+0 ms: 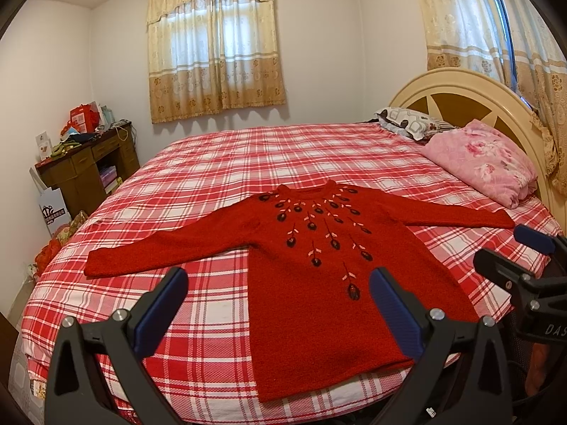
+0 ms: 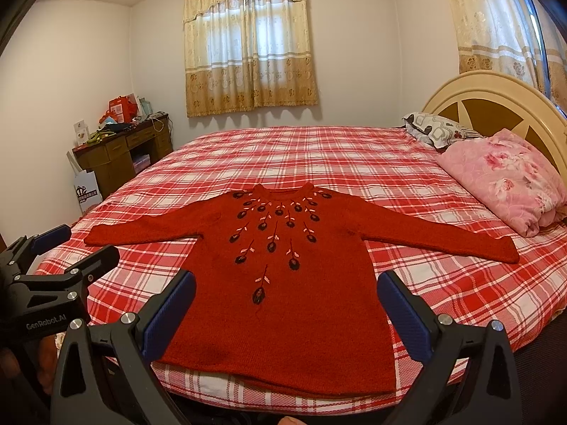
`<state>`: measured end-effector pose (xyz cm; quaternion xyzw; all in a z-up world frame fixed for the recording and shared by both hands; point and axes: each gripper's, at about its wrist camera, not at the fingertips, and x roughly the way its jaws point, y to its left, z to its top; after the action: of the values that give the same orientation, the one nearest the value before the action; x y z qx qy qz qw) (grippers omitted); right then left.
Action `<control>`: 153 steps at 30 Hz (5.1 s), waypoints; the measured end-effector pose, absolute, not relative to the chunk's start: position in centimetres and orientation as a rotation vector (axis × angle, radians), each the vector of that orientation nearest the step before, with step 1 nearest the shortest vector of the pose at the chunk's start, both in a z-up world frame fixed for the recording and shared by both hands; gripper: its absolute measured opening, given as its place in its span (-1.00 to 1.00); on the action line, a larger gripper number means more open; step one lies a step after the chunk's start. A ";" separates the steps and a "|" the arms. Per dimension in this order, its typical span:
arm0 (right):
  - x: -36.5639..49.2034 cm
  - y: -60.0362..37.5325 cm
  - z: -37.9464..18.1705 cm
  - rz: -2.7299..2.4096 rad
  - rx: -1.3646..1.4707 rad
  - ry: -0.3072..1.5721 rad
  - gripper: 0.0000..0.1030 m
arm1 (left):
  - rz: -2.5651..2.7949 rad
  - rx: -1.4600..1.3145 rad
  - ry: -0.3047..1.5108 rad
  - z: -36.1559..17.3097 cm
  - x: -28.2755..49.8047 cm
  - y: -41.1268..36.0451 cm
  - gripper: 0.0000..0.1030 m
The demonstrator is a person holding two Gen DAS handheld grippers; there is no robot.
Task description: Fold small clothes
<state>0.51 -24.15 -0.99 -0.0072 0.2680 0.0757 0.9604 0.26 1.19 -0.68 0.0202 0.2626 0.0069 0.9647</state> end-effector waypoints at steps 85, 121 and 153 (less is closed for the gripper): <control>23.6 -63.0 -11.7 -0.444 0.294 0.933 -0.58 | 0.242 0.082 0.744 -12.9 22.6 9.7 1.00; 29.9 -43.5 2.3 0.043 0.199 0.704 -0.83 | 0.362 0.020 0.732 -12.9 20.5 17.7 1.00; 35.2 -17.5 4.1 0.485 -0.013 0.703 -0.83 | 0.374 -0.044 0.783 -15.2 17.9 21.0 1.00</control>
<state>35.17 -17.48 4.09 -0.0065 0.3408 0.2350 0.9103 17.93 20.99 -15.23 -0.0213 0.3794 0.1809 0.9071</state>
